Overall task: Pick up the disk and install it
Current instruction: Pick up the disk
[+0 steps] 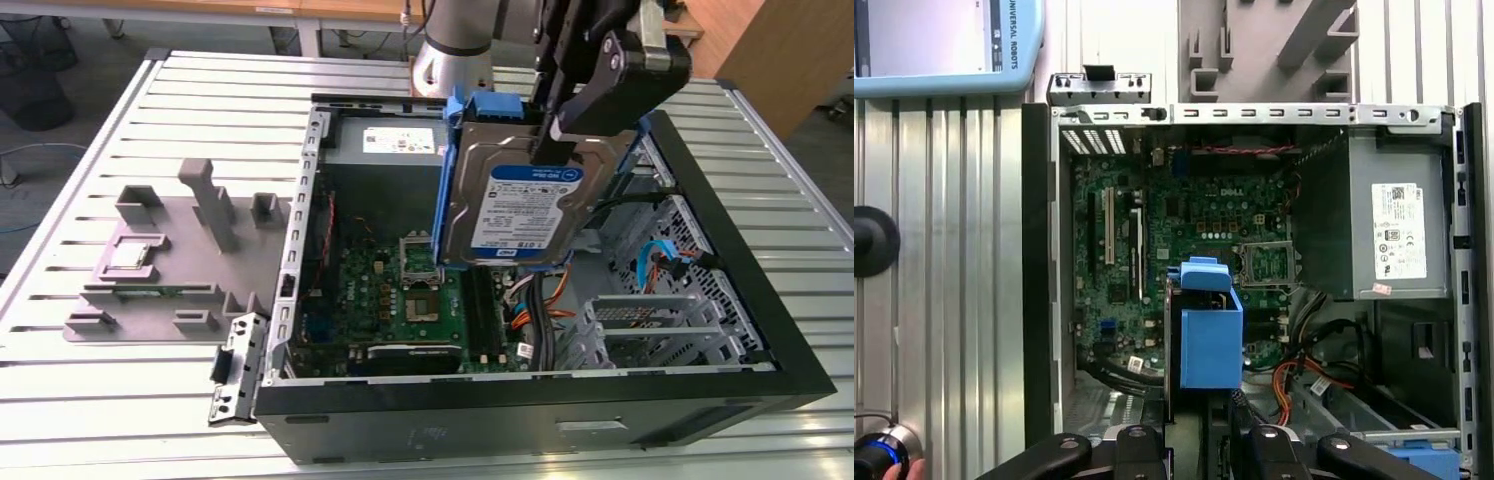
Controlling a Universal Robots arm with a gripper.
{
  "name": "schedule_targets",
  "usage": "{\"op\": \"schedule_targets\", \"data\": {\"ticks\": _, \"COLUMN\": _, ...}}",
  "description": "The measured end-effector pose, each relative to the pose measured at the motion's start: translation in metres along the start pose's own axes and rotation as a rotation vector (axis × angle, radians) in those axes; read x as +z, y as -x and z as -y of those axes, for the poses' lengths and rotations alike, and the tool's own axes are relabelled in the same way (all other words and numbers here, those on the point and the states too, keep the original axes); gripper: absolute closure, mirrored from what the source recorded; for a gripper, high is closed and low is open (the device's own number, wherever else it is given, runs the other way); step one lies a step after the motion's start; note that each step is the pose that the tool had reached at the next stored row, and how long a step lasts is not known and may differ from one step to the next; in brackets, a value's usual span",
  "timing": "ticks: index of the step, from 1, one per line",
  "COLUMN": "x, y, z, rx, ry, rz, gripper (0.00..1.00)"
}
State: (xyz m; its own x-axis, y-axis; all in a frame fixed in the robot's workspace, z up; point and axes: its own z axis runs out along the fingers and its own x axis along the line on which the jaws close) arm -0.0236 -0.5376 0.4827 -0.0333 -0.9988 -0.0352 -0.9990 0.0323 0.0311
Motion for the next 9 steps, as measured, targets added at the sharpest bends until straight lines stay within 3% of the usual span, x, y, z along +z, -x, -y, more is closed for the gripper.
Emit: {"op": "schedule_targets", "data": {"ticks": 9, "x": -0.0001, "y": 0.0005, "z": 0.0251, "rx": 0.002, "ry": 0.0012, "rz": -0.0012, "gripper": 0.65}}
